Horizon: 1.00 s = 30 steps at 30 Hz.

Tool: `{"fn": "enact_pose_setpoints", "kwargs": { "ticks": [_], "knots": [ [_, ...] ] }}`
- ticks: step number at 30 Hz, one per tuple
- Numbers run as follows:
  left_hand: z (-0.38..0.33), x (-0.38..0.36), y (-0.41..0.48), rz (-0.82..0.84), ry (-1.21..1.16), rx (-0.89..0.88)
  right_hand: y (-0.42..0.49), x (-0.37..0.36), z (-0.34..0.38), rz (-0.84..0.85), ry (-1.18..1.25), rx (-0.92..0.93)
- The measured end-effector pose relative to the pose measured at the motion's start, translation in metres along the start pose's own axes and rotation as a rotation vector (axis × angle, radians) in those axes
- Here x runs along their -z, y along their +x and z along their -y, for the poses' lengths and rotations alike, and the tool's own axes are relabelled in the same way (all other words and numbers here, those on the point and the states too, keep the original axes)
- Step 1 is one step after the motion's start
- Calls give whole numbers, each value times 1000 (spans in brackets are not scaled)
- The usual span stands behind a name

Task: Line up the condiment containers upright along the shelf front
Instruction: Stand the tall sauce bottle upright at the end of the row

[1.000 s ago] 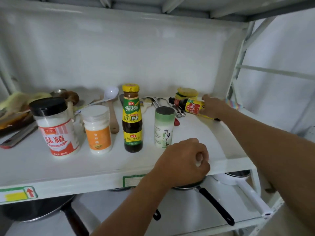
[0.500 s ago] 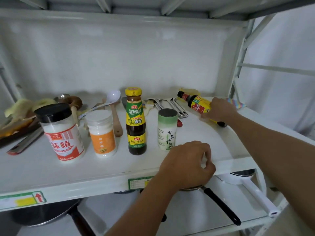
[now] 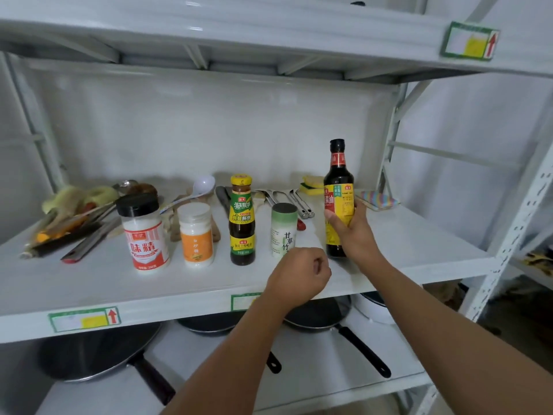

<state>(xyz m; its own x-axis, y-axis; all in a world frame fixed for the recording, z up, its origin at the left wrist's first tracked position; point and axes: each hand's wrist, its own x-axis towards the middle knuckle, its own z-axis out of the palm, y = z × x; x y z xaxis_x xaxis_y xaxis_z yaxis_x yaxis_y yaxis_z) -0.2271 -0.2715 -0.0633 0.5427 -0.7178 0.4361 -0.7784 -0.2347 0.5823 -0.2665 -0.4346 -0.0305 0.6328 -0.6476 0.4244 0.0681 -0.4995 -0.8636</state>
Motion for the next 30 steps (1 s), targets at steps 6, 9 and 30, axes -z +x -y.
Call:
{"fn": "enact_pose_setpoints", "kwargs": {
  "ticks": [6, 9, 30],
  "knots": [
    [5, 4, -12, -60, -24, -19, -16, -18, 1, -46, 32, -18],
    [7, 3, -10, -45, 13, -50, -18, -28, -2, -75, 62, -41],
    [12, -6, -4, -88, 43, -8, -11, -12, -15, 40, -183, -152]
  ]
}}
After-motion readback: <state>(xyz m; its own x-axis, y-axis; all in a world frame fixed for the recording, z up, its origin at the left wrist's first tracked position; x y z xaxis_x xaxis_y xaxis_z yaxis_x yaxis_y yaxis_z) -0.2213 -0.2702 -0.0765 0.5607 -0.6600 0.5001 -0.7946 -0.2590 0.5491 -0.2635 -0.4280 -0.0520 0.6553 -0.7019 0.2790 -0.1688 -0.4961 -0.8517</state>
